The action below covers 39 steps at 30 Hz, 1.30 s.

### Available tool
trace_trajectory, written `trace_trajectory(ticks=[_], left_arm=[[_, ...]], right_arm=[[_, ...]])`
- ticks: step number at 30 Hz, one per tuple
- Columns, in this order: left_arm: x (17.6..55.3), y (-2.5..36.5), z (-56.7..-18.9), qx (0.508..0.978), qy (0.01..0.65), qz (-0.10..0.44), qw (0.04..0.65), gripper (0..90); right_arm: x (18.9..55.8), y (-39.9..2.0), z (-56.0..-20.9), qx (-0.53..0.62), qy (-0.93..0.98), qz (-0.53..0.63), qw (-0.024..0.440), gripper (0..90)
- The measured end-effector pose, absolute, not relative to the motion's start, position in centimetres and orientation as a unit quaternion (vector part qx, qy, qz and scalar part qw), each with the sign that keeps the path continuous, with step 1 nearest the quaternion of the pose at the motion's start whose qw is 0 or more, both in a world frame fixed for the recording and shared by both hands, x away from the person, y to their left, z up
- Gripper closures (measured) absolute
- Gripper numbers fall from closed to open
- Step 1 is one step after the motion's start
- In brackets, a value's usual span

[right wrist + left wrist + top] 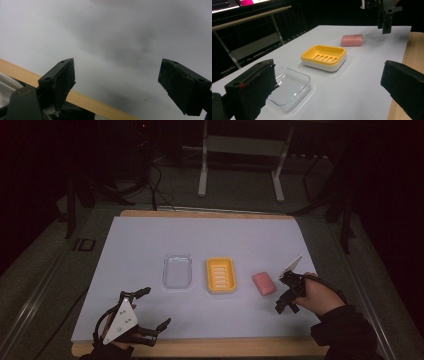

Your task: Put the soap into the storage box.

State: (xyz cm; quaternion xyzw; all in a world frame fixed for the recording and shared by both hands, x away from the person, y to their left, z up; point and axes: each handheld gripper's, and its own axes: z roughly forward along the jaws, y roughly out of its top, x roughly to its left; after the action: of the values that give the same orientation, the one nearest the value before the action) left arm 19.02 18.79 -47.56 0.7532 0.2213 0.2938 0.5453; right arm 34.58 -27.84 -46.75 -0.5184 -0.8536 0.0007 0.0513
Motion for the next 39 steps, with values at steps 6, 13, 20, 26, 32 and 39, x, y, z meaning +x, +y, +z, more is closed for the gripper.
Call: trace_trajectory(ticks=[6,13,20,26,32,39], left_arm=[[19.0,18.8,-47.6,0.754,0.221,0.294,0.545,0.7],[19.0,18.7,-47.6,0.755,0.219,0.295,0.543,0.7],[19.0,18.7,-47.6,0.755,0.219,0.293,0.543,0.7],[19.0,18.7,-47.6,0.756,0.219,0.292,0.543,0.7],[19.0,18.7,-47.6,0.758,0.217,0.291,0.542,0.6],[19.0,18.7,-47.6,0.758,0.217,0.289,0.544,0.6]], right_arm=[[35.8,-26.9,-46.7,-0.496,-0.868,0.0,0.037,13.6],[37.4,-25.9,-46.5,-0.478,-0.878,-0.018,0.017,14.1],[38.5,-24.8,-46.9,-0.474,-0.879,-0.041,0.025,14.3],[39.7,-23.9,-47.2,-0.482,-0.874,-0.059,0.004,14.8],[40.4,-23.1,-47.8,-0.499,-0.865,-0.056,-0.019,14.9],[41.0,-22.4,-48.7,-0.496,-0.865,-0.056,-0.047,21.2]])
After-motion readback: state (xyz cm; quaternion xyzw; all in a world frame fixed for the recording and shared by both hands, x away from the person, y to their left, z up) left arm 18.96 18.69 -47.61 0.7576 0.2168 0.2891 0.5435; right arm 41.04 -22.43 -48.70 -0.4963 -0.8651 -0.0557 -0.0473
